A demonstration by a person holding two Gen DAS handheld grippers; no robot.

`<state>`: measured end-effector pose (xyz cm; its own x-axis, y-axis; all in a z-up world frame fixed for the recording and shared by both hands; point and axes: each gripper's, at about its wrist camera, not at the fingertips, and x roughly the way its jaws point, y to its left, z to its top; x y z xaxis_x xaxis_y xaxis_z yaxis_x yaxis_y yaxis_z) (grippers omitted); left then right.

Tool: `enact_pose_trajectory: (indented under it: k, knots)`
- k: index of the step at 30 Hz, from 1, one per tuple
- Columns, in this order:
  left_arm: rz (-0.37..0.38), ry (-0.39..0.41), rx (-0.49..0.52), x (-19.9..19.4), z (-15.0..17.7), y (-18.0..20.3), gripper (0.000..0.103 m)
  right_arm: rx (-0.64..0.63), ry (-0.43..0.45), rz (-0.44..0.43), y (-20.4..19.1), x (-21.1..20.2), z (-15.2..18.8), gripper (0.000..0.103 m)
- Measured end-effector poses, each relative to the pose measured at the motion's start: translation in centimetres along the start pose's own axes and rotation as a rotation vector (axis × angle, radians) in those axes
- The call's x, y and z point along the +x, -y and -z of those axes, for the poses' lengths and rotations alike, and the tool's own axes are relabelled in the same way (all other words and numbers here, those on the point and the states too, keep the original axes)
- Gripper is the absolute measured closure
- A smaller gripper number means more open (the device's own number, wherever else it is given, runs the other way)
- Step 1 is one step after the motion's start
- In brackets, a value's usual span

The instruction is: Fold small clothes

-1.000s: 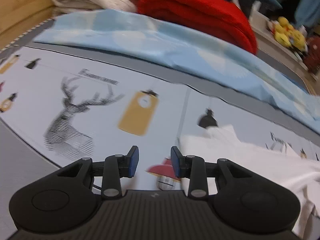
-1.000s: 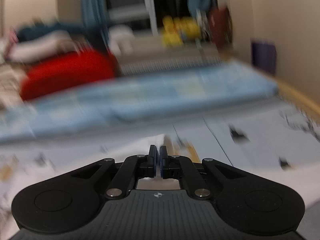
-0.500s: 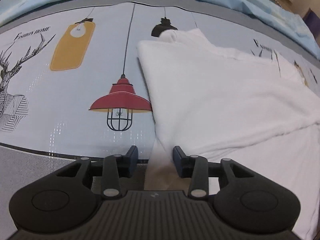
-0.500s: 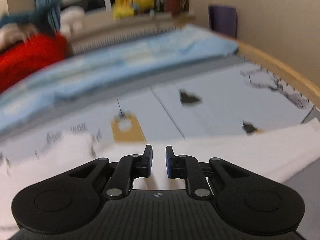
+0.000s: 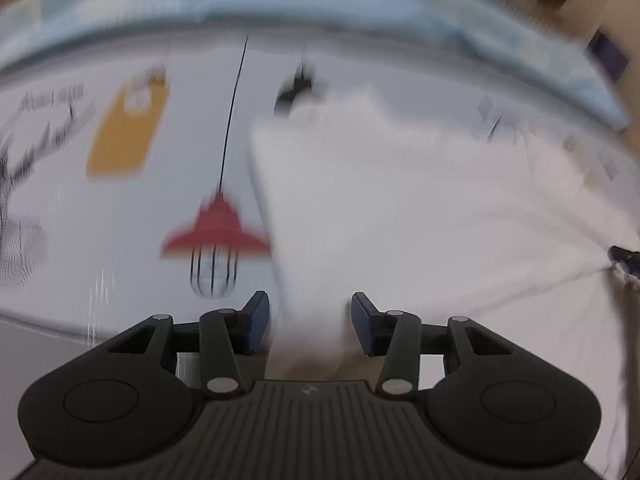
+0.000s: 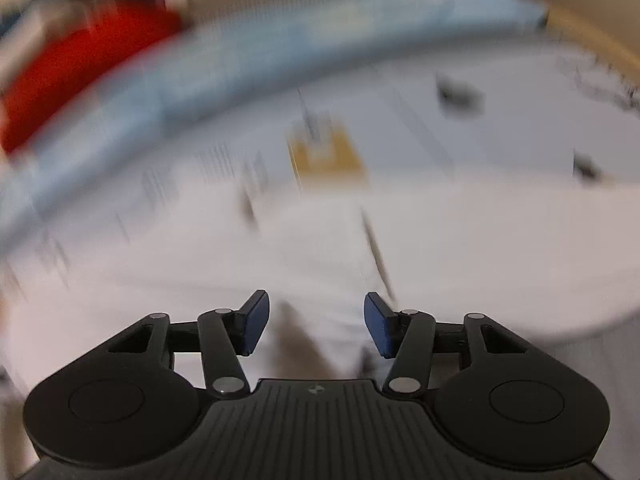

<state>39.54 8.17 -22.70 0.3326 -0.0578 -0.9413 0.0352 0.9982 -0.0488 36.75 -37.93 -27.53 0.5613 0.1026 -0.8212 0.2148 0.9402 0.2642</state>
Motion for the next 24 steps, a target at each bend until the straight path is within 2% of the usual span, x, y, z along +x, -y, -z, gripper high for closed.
enact_pose_trajectory:
  k: [1, 4, 8, 11, 16, 19, 24]
  knots:
    - [-0.028, -0.018, 0.015, 0.7, 0.5, 0.2, 0.049, 0.013, 0.009, -0.006, 0.0, -0.5, -0.5, 0.054]
    - [-0.052, 0.031, 0.043, -1.0, 0.0, 1.2, 0.049, 0.063, 0.097, -0.021, 0.9, -2.7, -1.8, 0.051]
    - [-0.056, 0.14, 0.038, -4.9, -1.2, 2.1, 0.046, 0.14, 0.173, 0.05, 3.9, -5.5, -2.5, 0.049]
    - [-0.044, 0.198, 0.038, -7.4, -2.0, 3.2, 0.044, 0.212, 0.203, 0.109, 7.0, -6.2, -2.0, 0.049]
    - [-0.028, 0.21, 0.072, -8.8, -1.3, 5.7, 0.044, 0.498, 0.222, 0.195, 14.5, -8.1, -0.3, 0.05]
    - [-0.043, 0.2, 0.087, -8.3, -1.1, 6.6, 0.044, 0.56, 0.259, 0.268, 18.0, -8.6, 0.4, 0.058]
    - [-0.065, 0.206, 0.095, -8.3, -1.1, 7.1, 0.044, 0.718, 0.304, 0.382, 25.1, -8.8, 2.5, 0.056]
